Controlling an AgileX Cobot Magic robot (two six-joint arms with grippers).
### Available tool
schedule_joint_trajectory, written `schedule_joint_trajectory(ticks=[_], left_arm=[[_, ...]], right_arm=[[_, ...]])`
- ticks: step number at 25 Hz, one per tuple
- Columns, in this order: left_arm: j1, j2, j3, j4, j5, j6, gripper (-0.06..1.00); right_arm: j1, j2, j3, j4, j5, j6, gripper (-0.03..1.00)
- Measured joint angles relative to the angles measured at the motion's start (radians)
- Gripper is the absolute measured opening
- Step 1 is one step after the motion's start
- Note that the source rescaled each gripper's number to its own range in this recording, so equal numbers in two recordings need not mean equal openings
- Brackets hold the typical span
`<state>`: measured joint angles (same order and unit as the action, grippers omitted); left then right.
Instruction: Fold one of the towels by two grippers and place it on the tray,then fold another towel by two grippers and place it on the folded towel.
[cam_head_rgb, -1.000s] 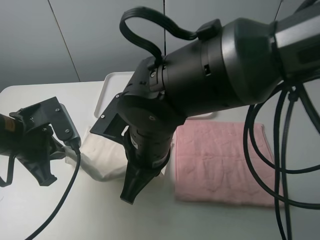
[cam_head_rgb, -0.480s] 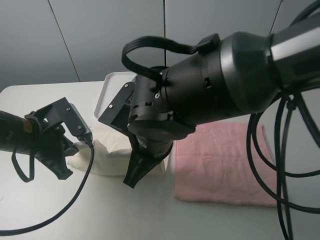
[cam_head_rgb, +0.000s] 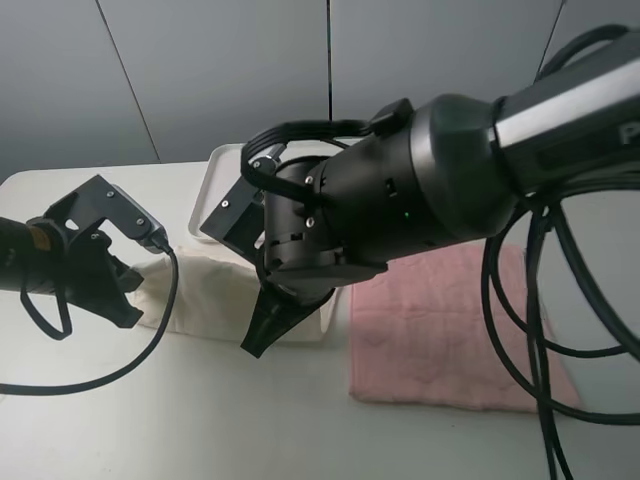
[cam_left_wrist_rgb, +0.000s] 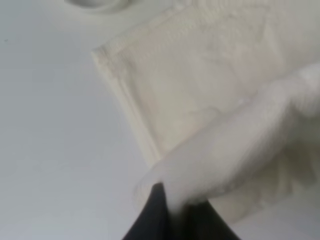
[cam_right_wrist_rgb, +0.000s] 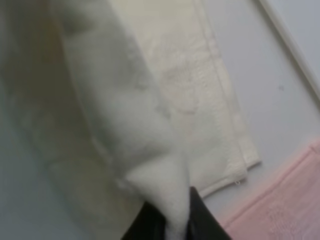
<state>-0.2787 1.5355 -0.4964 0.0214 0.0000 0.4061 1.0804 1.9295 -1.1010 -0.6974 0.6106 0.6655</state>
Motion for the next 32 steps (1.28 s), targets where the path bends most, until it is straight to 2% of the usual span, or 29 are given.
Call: schedule_joint_trajectory(ticks=[10,12,14,15,17,19,20,22,23,25,28,30,32], left_arm=[[0.0,0.064,0.0,0.002,-0.092,-0.002,0.01],[0.0,0.07,0.0,0.002,-0.121,-0.002,0.07],[0.0,0.07,0.0,0.002,-0.161,-0.004,0.23],[0.0,0.07,0.0,0.002,-0.172,-0.004,0.33],[0.002,0.07,0.0,-0.001,-0.178,-0.004,0.62],[0.006,0.07,0.0,-0.021,-0.182,-0.006,0.88],[0.008,0.07,0.0,-0.03,-0.184,-0.006,0.95],[0.009,0.07,0.0,-0.045,-0.191,-0.006,0.99],[0.009,0.07,0.0,-0.05,-0.193,-0.006,0.99],[0.009,0.07,-0.006,-0.087,-0.179,-0.006,0.99],[0.009,0.07,-0.05,-0.165,-0.094,-0.006,0.99],[0.013,0.076,-0.1,-0.213,-0.011,-0.006,0.99],[0.033,0.089,-0.168,-0.257,0.095,-0.015,0.99]], right_arm=[[-0.041,0.01,0.008,-0.057,-0.013,0.098,0.02],[-0.043,0.01,0.008,-0.075,-0.023,0.117,0.02],[-0.045,0.01,0.008,-0.094,-0.03,0.153,0.03],[-0.045,0.01,0.008,-0.116,-0.032,0.19,0.06],[-0.045,0.01,0.008,-0.173,-0.034,0.273,0.2],[-0.047,0.01,0.008,-0.2,-0.035,0.339,0.47],[-0.049,0.01,0.008,-0.206,-0.035,0.358,0.63],[-0.052,0.01,0.008,-0.206,-0.031,0.376,0.88],[-0.054,0.01,0.008,-0.206,-0.026,0.378,0.95],[-0.054,0.01,0.008,-0.206,-0.011,0.385,0.99],[-0.066,0.01,0.008,-0.155,0.004,0.376,1.0],[-0.088,0.01,0.008,-0.048,0.0,0.315,1.0],[-0.124,0.01,0.008,0.08,-0.005,0.206,1.0]])
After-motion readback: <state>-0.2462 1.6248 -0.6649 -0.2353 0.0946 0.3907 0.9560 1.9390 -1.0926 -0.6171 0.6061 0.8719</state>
